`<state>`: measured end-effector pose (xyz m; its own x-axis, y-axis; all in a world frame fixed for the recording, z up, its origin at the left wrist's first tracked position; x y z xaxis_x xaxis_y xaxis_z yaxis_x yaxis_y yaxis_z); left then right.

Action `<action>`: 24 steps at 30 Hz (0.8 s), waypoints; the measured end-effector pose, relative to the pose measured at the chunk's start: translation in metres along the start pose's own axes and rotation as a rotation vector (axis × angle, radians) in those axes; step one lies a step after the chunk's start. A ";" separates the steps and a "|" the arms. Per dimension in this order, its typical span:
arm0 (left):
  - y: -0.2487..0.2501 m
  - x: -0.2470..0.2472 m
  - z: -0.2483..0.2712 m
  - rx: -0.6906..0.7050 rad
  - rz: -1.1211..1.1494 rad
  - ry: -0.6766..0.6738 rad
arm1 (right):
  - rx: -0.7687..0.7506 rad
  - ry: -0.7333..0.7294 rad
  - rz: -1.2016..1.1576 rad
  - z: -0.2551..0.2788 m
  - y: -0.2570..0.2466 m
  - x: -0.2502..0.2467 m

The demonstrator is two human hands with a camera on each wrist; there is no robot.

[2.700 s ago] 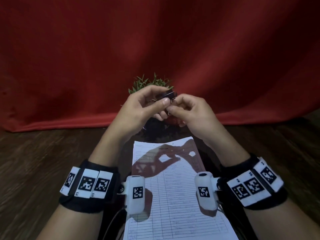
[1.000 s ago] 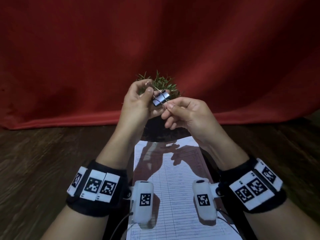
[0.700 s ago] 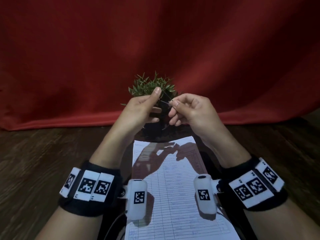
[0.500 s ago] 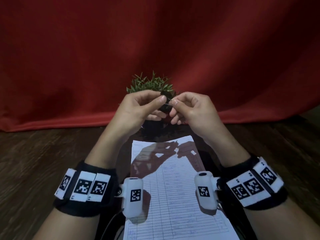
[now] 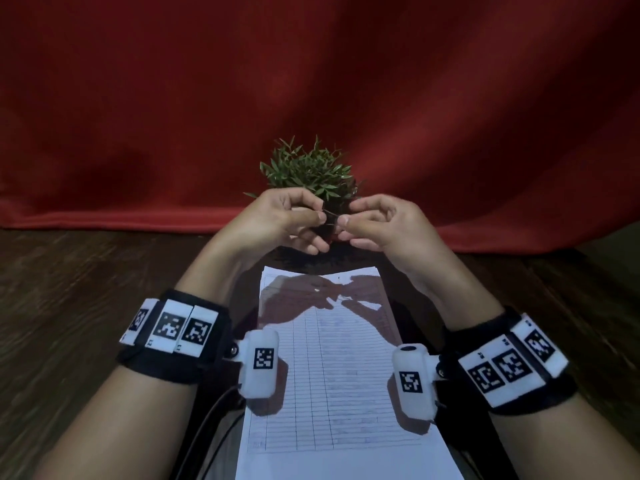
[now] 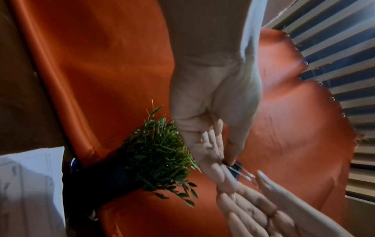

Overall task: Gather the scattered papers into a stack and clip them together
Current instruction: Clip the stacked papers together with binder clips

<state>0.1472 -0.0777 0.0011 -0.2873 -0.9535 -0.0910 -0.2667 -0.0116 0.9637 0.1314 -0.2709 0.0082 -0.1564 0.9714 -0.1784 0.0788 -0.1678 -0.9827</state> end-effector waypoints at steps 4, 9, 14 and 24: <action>-0.008 -0.011 0.004 -0.131 -0.307 -0.105 | 0.018 -0.048 0.398 0.006 0.004 0.002; -0.024 -0.030 0.005 -0.291 -0.612 -0.047 | -0.003 -0.206 1.263 0.019 0.049 0.030; -0.018 -0.052 0.011 -0.345 -0.603 0.073 | -0.083 -0.283 1.505 0.024 0.078 0.055; -0.077 -0.021 0.015 -0.659 -0.694 0.066 | -0.126 -0.290 1.539 0.027 0.076 0.060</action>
<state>0.1605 -0.0522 -0.0752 -0.2025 -0.6852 -0.6996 0.2184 -0.7280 0.6498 0.1015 -0.2296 -0.0785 -0.0274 -0.1792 -0.9834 0.4105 -0.8990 0.1524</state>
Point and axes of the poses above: each hand's wrist, its own z-axis away from the middle knuckle, its own x-axis out of the palm, y = z × x, the point moved 3 cm from there along -z, towards the middle knuckle, and after that the axes turned 7 degrees about x, right-handed, at the moved point
